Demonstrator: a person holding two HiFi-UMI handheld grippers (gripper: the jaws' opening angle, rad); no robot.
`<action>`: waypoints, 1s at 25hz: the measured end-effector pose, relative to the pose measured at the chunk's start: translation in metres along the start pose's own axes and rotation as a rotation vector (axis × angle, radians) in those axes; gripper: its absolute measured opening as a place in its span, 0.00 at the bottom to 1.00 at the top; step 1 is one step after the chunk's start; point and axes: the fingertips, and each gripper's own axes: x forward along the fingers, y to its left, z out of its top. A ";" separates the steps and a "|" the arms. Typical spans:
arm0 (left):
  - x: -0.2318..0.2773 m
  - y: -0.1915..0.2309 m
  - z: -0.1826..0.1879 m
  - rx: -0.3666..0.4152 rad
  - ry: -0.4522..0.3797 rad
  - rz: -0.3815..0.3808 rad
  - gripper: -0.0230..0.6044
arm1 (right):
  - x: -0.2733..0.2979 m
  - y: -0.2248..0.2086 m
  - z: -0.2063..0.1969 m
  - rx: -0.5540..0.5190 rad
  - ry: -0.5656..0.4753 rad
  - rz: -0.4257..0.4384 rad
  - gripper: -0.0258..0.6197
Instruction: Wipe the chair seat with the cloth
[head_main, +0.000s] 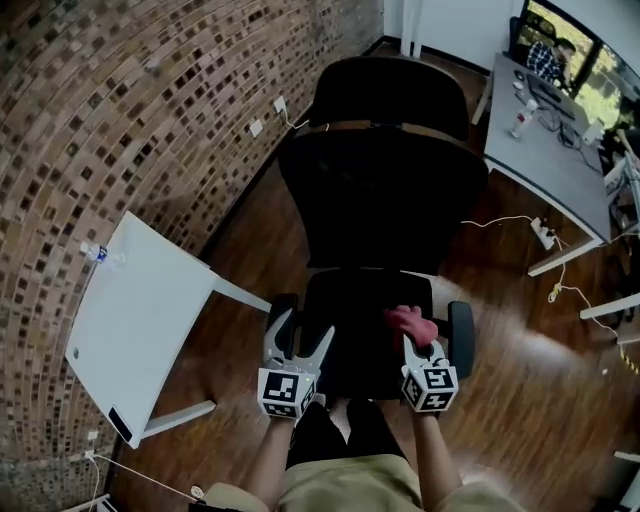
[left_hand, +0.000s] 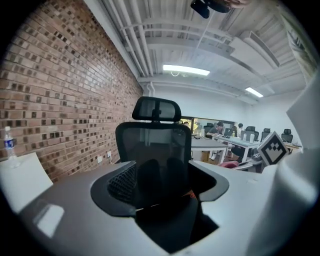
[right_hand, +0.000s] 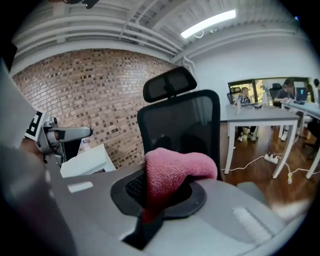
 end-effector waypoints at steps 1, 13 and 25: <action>0.004 0.006 -0.011 -0.007 0.024 0.001 0.54 | 0.016 0.004 -0.010 0.007 0.023 0.025 0.08; 0.050 0.083 -0.139 -0.092 0.290 -0.056 0.54 | 0.231 0.061 -0.155 0.082 0.350 0.223 0.07; 0.065 0.147 -0.174 -0.139 0.344 -0.011 0.54 | 0.399 0.087 -0.241 0.259 0.410 0.197 0.08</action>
